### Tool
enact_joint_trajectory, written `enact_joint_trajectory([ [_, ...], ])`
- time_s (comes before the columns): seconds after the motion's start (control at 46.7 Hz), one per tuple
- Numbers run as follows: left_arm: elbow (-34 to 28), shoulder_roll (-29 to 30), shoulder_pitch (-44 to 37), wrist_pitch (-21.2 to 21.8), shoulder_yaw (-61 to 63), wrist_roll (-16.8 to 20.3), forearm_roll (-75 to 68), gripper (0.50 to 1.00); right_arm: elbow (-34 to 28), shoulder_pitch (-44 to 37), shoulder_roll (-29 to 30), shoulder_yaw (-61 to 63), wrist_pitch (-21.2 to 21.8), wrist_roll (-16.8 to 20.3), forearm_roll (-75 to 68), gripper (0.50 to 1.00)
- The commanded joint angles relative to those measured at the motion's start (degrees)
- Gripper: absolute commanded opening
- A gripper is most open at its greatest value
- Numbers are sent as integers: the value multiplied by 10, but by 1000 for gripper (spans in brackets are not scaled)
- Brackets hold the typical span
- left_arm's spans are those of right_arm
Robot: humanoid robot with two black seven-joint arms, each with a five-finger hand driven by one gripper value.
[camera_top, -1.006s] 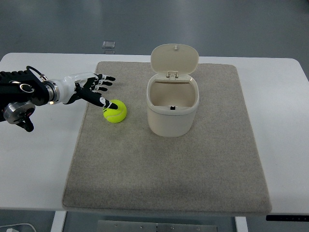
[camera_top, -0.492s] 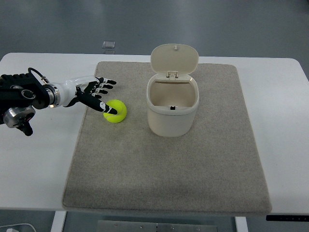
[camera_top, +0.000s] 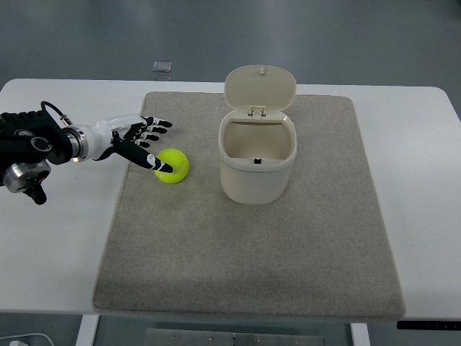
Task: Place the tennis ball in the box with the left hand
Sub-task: 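Lower the left hand fingers onto the tennis ball's near side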
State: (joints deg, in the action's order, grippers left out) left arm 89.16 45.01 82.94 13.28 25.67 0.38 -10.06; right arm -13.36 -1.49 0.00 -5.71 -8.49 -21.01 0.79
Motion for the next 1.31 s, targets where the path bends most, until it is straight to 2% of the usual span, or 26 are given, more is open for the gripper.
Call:
enact_joint_trajectory([
  [0.0,0,-1,-1,0,0,1,-10,986,0,0,0,0,1,0,0,938],
  [1.284,-26,-28,-25,29,-4,6,-85,986,0,0,0,0,1,0,0,938],
])
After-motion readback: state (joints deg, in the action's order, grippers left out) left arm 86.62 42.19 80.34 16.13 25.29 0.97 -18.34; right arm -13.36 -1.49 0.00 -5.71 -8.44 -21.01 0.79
